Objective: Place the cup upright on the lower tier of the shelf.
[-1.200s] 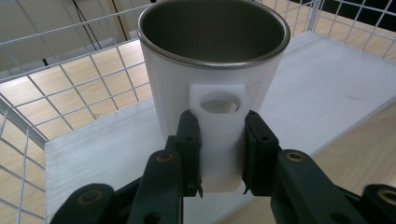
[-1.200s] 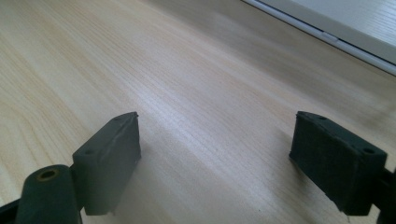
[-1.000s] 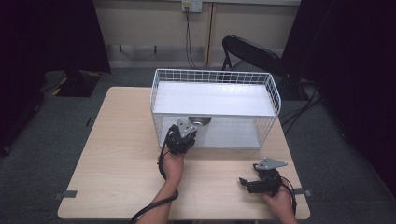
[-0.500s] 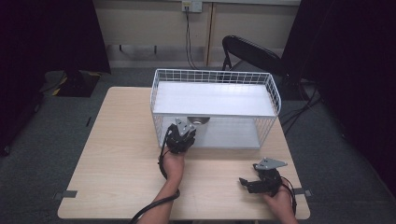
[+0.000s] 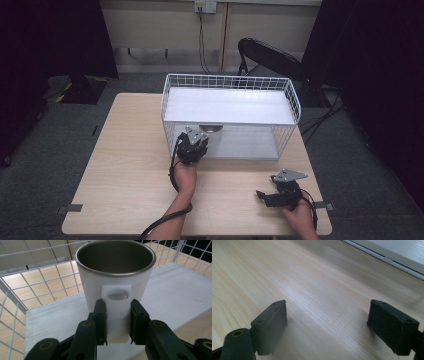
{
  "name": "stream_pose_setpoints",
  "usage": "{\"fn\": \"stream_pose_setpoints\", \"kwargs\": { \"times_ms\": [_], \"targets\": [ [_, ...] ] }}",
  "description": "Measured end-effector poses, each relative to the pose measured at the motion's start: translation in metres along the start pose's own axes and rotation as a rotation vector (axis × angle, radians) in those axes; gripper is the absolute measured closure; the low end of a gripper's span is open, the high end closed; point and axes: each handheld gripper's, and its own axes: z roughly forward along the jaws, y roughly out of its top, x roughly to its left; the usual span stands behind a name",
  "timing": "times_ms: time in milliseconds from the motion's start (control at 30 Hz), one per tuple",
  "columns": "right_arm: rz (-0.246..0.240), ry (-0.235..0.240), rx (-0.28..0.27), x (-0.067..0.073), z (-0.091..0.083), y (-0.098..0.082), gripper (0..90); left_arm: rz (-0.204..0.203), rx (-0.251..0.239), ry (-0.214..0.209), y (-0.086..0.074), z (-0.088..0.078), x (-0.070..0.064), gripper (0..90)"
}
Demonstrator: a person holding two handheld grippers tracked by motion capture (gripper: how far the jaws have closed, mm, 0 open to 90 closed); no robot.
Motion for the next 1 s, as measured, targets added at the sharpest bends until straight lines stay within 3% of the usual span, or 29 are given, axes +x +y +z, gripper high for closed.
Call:
{"fn": "stream_pose_setpoints", "kwargs": {
  "times_ms": [67,167,300,733,1000],
  "targets": [
    [0.0,0.0,0.0,0.0,0.0,0.0,15.1,0.006,0.003,0.007,0.001,-0.001,0.001,66.3],
    [0.0,0.0,0.0,0.0,0.0,0.0,15.1,-0.04,-0.001,0.003,0.001,-0.003,0.004,56.1],
    [0.0,0.0,0.0,0.0,0.0,0.0,15.1,-0.049,0.01,-0.007,0.001,-0.004,0.005,47.9],
    [0.0,0.0,0.0,0.0,0.0,0.0,15.1,-0.03,0.055,-0.049,0.002,-0.011,0.005,29.2],
    [0.0,0.0,0.0,0.0,0.0,0.0,15.1,-0.006,0.068,-0.078,0.0,-0.017,0.004,25.2]
  ]
}}
